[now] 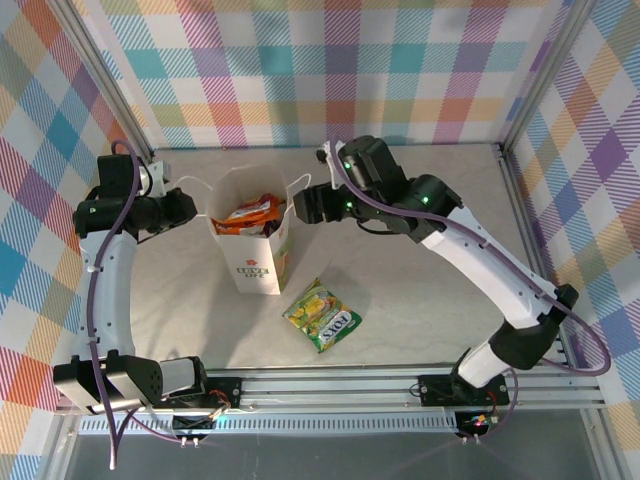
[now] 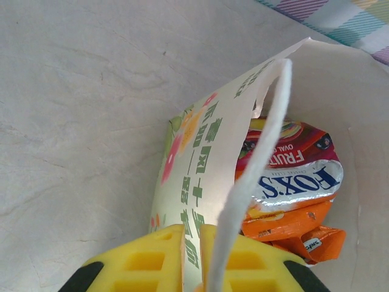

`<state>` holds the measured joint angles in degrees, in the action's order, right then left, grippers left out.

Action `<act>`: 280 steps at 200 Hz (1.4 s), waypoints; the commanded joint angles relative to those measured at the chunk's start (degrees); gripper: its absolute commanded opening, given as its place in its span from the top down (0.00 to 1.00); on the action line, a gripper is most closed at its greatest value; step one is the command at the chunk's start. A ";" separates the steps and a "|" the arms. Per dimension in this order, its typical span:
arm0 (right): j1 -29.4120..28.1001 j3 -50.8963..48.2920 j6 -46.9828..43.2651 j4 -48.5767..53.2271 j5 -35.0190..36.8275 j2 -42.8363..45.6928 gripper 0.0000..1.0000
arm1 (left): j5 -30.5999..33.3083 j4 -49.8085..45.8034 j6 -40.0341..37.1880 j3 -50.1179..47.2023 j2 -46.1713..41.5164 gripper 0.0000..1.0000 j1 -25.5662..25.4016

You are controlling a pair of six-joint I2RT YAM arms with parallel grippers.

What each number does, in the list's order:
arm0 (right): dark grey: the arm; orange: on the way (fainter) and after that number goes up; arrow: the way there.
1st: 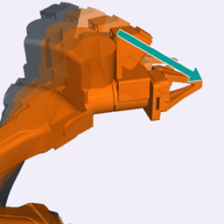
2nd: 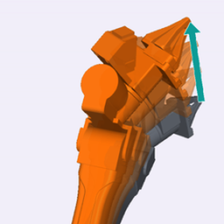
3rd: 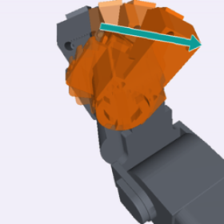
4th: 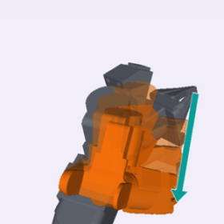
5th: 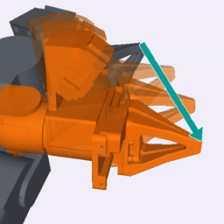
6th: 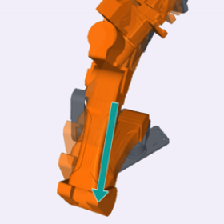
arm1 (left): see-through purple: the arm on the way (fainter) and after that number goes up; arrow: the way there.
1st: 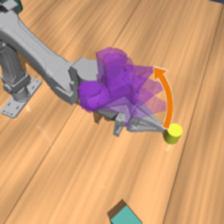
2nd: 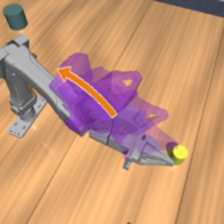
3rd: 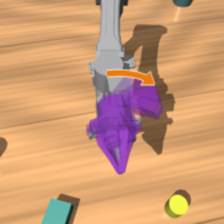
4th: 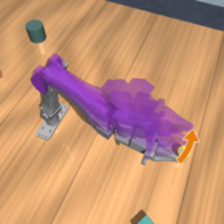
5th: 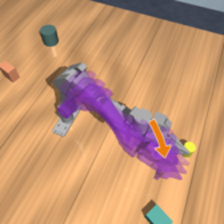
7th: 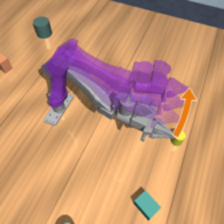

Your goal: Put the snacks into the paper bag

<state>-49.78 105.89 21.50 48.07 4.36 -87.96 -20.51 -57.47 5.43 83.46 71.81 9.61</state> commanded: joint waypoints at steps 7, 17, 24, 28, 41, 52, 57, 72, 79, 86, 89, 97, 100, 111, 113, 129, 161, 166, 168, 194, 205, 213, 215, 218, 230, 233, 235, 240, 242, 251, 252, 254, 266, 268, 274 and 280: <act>1.88 -5.09 2.88 -0.85 1.64 3.59 0.28 | -1.18 -2.09 -0.77 2.42 -0.23 0.85 1.19; 2.76 -6.79 3.80 -0.29 1.62 4.55 0.28 | -1.37 -1.96 -0.77 2.20 -0.50 0.85 1.18; 3.21 -7.70 4.17 0.17 1.69 5.16 0.28 | -1.42 -1.87 -0.77 1.99 -0.66 0.84 1.18; 3.43 -8.24 4.33 0.38 1.75 5.48 0.28 | -1.33 -1.85 -0.77 1.83 -0.77 0.84 1.15; 4.02 -10.10 4.75 0.86 2.36 6.75 0.28 | -1.11 -2.01 -0.86 1.81 -0.72 0.84 1.20; 4.54 -11.69 5.15 1.06 2.58 7.70 0.28 | -1.11 -2.50 -0.95 2.26 -0.41 0.84 1.18; 4.82 -12.43 5.35 1.14 2.52 8.16 0.28 | -1.19 -2.55 -0.95 2.48 -0.28 0.84 1.18; 5.67 -14.50 5.85 1.40 2.24 9.10 0.28 | -1.46 -2.43 -0.86 2.64 -0.27 0.84 1.18; 6.11 -15.50 6.07 1.54 1.94 9.37 0.27 | -1.46 -2.29 -0.70 2.52 -0.35 0.84 1.20; 6.55 -16.42 6.35 1.74 1.69 9.55 0.27 | -1.53 -2.20 -0.60 2.44 -0.44 0.84 1.18; 6.79 -16.82 6.41 1.82 1.50 9.64 0.27 | -1.59 -2.20 -0.60 2.46 -0.44 0.84 1.21; 7.20 -17.79 6.65 1.99 1.08 9.72 0.27 | -1.55 -2.25 -0.60 2.37 -0.44 0.84 1.18; 7.36 -18.11 6.71 2.02 0.87 9.74 0.26 | -1.55 -2.28 -0.60 2.36 -0.44 0.84 1.16; 7.89 -19.48 6.86 1.95 0.33 9.82 0.25 | -1.48 -2.52 -0.60 2.32 -0.36 0.84 1.20; 7.93 -19.73 6.84 1.89 0.26 9.83 0.25 | -1.47 -2.59 -0.64 2.25 -0.33 0.84 1.20; 8.67 -21.65 6.97 1.38 -0.39 9.83 0.24 | -1.16 -3.03 -0.96 2.26 -0.44 0.84 1.20; 10.57 -25.07 7.63 0.88 -2.50 9.05 0.22 | -0.84 -3.37 -1.12 2.39 -0.53 0.83 1.20; 10.81 -25.43 7.67 0.80 -2.79 8.91 0.22 | -0.84 -3.41 -1.12 2.35 -0.53 0.83 1.19; 10.90 -25.68 7.75 0.75 -2.89 8.87 0.22 | -0.84 -3.41 -1.12 2.33 -0.53 0.83 1.16; 11.67 -27.48 7.82 0.40 -3.55 8.16 0.21 | -0.76 -3.61 -1.22 2.44 -0.36 0.83 1.20; 11.88 -28.08 7.85 0.18 -3.79 7.85 0.21 | -0.84 -3.74 -1.30 2.56 -0.23 0.83 1.18; 12.05 -28.51 7.80 0.09 -4.02 7.58 0.20 | -0.82 -3.79 -1.30 2.65 -0.23 0.83 1.19; 12.11 -28.60 7.80 0.09 -4.06 7.55 0.20 | -0.91 -3.79 -1.30 2.62 -0.22 0.82 1.20; 12.18 -28.70 7.85 0.01 -4.21 7.42 0.20 | -0.85 -3.83 -1.30 2.64 -0.23 0.82 1.18; 12.41 -29.19 7.86 -0.17 -4.59 7.04 0.20 | -0.76 -3.93 -1.30 2.64 -0.27 0.82 1.15; 12.47 -29.29 7.78 -0.24 -4.74 6.91 0.20 | -0.76 -3.94 -1.30 2.67 -0.27 0.82 1.15; 12.50 -29.35 7.75 -0.26 -4.74 6.86 0.20 | -0.76 -3.96 -1.30 2.63 -0.20 0.82 1.17; 12.59 -29.54 7.77 -0.32 -4.96 6.71 0.20 | -0.67 -4.01 -1.39 2.62 -0.24 0.82 1.18; 12.60 -29.60 7.75 -0.34 -5.02 6.63 0.20 | -0.67 -4.04 -1.39 2.64 -0.24 0.82 1.18; 12.75 -29.97 7.61 -0.51 -5.30 6.29 0.19 | -0.62 -4.11 -1.39 2.61 -0.26 0.82 1.20; 12.77 -30.00 7.60 -0.52 -5.31 6.26 0.19 | -0.60 -4.13 -1.39 2.64 -0.22 0.82 1.20; 12.77 -30.07 7.57 -0.57 -5.39 6.19 0.19 | -0.59 -4.14 -1.45 2.60 -0.26 0.82 1.20; 12.95 -30.61 7.49 -0.77 -5.62 5.73 0.19 | -0.58 -4.21 -1.48 2.66 -0.20 0.82 1.14; 12.95 -30.66 7.46 -0.78 -5.71 5.66 0.19 | -0.58 -4.22 -1.48 2.65 -0.25 0.82 1.14; 13.06 -30.90 7.42 -0.87 -5.92 5.41 0.19 | -0.58 -4.23 -1.53 2.60 -0.27 0.82 1.16; 13.12 -31.26 7.31 -0.88 -6.03 5.15 0.19 | -0.50 -4.31 -1.56 2.69 -0.24 0.82 1.19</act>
<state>-37.12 76.01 28.32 48.18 -0.03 -81.76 -20.71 -60.03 4.84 84.60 71.81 9.61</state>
